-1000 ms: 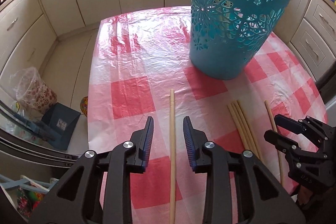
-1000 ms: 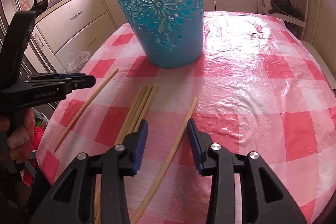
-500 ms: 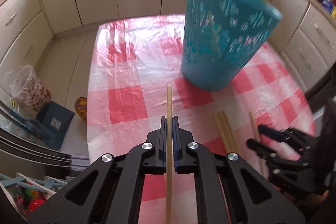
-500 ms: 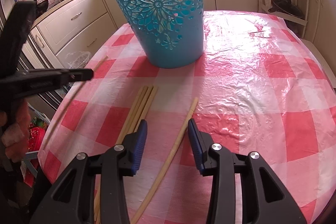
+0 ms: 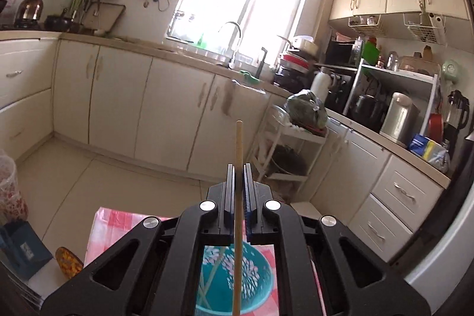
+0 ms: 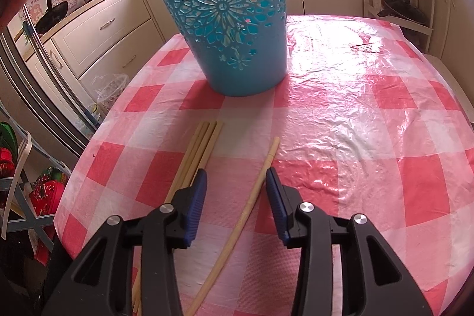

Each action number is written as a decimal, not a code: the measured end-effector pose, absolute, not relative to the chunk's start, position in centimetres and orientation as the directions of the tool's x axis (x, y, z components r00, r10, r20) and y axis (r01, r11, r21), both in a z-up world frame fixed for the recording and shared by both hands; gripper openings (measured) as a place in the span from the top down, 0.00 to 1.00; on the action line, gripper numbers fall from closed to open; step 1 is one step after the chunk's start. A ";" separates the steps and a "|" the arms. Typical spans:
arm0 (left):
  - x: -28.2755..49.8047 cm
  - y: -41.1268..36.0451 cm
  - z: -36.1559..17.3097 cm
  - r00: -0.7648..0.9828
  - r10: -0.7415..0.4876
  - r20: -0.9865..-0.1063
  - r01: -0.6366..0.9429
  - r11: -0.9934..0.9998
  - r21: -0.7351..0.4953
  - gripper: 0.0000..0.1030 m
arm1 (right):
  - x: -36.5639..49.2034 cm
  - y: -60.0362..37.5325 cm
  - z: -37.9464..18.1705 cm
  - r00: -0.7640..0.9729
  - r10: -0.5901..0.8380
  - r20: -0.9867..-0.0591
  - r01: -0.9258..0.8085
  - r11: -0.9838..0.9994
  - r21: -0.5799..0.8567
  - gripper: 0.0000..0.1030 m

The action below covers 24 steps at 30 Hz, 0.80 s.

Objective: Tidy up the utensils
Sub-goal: 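Carry the chopstick above the teal basket and open the left gripper, then close the right gripper on a single wooden chopstick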

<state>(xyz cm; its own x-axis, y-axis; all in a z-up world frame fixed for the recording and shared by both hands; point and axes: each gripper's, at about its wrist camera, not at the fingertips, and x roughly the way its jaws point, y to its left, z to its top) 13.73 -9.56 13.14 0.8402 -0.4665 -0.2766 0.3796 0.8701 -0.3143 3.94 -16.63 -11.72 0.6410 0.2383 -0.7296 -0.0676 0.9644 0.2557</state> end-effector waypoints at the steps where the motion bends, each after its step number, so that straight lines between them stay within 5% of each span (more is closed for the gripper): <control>1: 14.4 -10.0 12.9 0.850 -0.449 -0.275 0.362 0.878 -0.313 0.95 | 3.9 -16.7 -11.7 0.640 0.241 -0.729 -0.068 0.964 0.259 0.60; 19: 18.3 -10.6 5.1 0.818 -0.359 -0.449 0.259 0.927 -0.270 0.91 | 4.0 -16.5 -11.7 0.636 0.252 -0.729 -0.077 0.961 0.265 0.56; 22: 17.2 -9.3 5.1 0.822 -0.336 -0.460 0.240 0.937 -0.254 0.70 | 3.9 -16.5 -11.7 0.636 0.253 -0.729 -0.081 0.962 0.262 0.56; 24: 15.8 -7.5 5.4 0.849 -0.295 -0.438 0.203 0.948 -0.246 0.46 | 3.9 -16.5 -11.7 0.636 0.253 -0.729 -0.085 0.962 0.259 0.56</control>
